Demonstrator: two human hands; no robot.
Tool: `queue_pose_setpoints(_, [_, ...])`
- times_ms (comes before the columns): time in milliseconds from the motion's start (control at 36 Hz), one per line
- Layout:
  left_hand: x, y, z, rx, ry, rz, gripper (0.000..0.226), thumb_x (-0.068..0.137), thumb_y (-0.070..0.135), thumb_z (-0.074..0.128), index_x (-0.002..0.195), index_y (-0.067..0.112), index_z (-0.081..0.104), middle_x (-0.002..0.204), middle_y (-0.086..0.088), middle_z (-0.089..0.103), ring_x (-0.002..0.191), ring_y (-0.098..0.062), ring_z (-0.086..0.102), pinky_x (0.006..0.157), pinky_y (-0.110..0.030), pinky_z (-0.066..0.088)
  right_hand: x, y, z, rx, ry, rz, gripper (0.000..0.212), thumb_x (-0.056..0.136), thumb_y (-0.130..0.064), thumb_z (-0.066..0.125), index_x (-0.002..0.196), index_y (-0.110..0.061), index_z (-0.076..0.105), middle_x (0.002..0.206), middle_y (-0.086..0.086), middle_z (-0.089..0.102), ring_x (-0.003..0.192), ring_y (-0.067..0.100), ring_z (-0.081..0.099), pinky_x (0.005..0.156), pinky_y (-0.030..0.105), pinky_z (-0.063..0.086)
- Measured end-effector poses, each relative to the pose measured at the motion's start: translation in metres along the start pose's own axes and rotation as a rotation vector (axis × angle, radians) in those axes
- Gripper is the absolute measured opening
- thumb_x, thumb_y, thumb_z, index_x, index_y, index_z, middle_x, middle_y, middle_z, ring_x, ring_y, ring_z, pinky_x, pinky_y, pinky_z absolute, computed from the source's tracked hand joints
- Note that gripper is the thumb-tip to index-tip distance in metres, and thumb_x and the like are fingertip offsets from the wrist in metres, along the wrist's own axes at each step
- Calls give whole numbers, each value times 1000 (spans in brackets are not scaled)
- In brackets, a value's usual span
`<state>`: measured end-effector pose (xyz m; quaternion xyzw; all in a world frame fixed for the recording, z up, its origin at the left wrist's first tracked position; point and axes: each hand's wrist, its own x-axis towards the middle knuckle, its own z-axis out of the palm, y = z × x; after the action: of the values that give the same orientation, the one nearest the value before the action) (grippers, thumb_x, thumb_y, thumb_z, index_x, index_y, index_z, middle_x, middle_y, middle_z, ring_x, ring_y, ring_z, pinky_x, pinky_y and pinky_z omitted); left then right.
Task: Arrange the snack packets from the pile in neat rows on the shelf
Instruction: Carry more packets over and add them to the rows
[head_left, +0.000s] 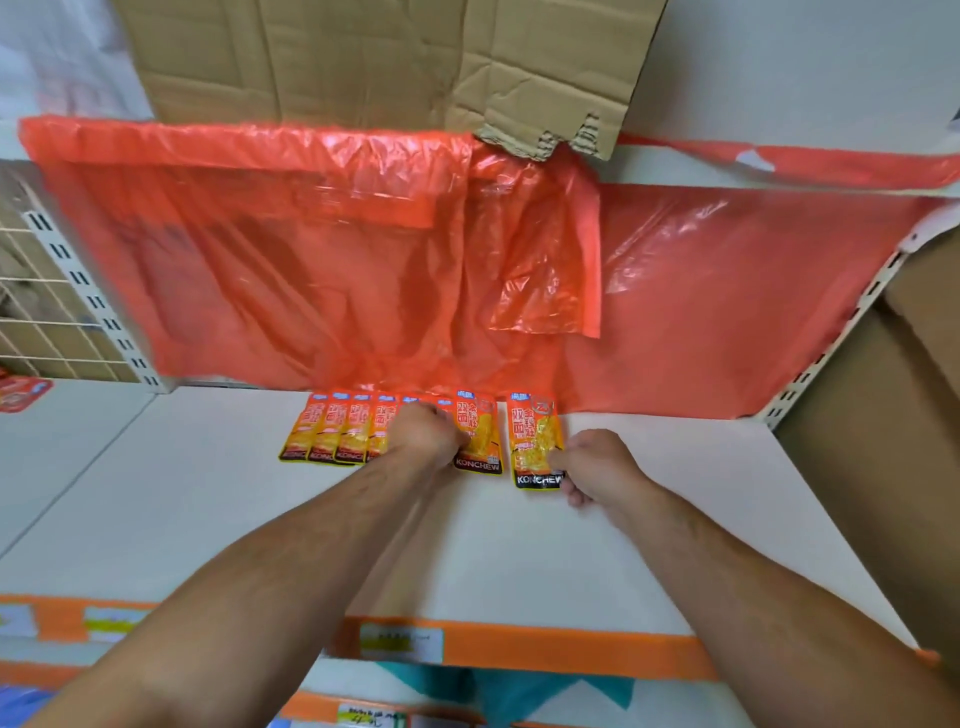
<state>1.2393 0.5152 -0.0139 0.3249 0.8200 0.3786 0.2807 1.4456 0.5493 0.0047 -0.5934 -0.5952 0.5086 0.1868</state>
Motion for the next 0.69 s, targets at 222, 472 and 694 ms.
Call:
queue_pose_setpoints(222, [18, 6, 13, 232, 18, -1, 20, 67, 21, 78, 83, 9, 72, 84, -8, 73, 80, -25, 70, 68, -30, 56, 25, -2, -8, 11, -10, -8, 7, 87, -10, 64, 86, -8, 57, 58, 10, 55, 43, 20, 48, 46, 25, 41])
queue_pose_setpoints(472, [27, 4, 20, 390, 15, 91, 8, 70, 15, 64, 67, 9, 59, 80, -17, 69, 73, -31, 67, 55, -27, 41, 37, 2, -4, 31, -34, 14, 10, 88, -10, 64, 86, -11, 55, 59, 10, 55, 45, 20, 46, 48, 27, 41])
queue_pose_setpoints(694, [21, 5, 18, 408, -13, 143, 18, 73, 17, 63, 60, 9, 56, 65, -12, 63, 62, -28, 59, 53, -27, 38, 38, 6, -1, 16, -47, 47, 11, 89, -11, 64, 83, -9, 54, 61, 12, 56, 49, 22, 48, 49, 28, 42])
